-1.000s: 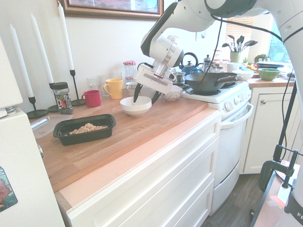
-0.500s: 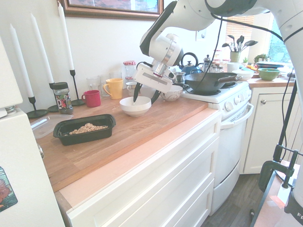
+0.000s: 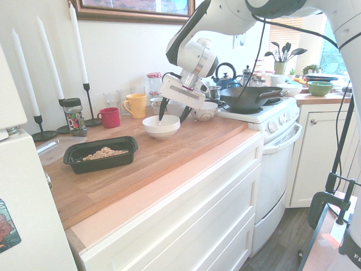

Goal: Put the cereal into the box

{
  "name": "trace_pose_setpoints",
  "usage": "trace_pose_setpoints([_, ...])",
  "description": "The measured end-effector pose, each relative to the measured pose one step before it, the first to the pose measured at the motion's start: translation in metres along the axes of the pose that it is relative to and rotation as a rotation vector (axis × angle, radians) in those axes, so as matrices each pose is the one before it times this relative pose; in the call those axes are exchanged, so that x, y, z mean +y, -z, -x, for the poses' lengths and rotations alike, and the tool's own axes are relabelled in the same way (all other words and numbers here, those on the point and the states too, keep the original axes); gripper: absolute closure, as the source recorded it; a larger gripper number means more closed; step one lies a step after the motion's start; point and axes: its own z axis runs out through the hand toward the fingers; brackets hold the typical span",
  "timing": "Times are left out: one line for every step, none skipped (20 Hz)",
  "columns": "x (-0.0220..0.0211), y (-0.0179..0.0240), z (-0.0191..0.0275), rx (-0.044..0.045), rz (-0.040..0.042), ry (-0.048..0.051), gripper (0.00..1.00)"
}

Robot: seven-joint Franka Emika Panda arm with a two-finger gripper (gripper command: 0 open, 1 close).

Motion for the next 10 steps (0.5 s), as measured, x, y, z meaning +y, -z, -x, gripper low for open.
trace_pose_setpoints([-0.00127,0.00153,0.00059,0.00263,0.00033,0.00084,0.00])
trace_pose_setpoints([-0.00102,0.00194,0.00065,0.00365,0.00203,0.00228,0.00])
trace_pose_setpoints([-0.00087,0.00218,0.00057,0.00696,0.00782,0.00266,0.00])
trace_pose_setpoints([-0.00064,0.00250,0.00030,0.01130,0.01378,0.00564,0.00])
trace_pose_setpoints([-0.00131,0.00421,0.00065,0.01781,0.01971,0.00677,0.00])
trace_pose_setpoints([-0.00294,0.00632,0.00196,0.02469,0.02412,0.00605,0.00])
trace_pose_setpoints([-0.00396,0.00705,0.00304,0.02325,0.02119,0.00609,0.00])
trace_pose_setpoints([-0.00445,0.00663,0.00405,0.02129,0.01835,0.00670,0.00])
trace_pose_setpoints([-0.00463,0.00615,0.00484,0.01825,0.01655,0.00592,0.00])
trace_pose_setpoints([-0.00360,0.00458,0.00451,0.01364,0.01703,0.00450,0.00])
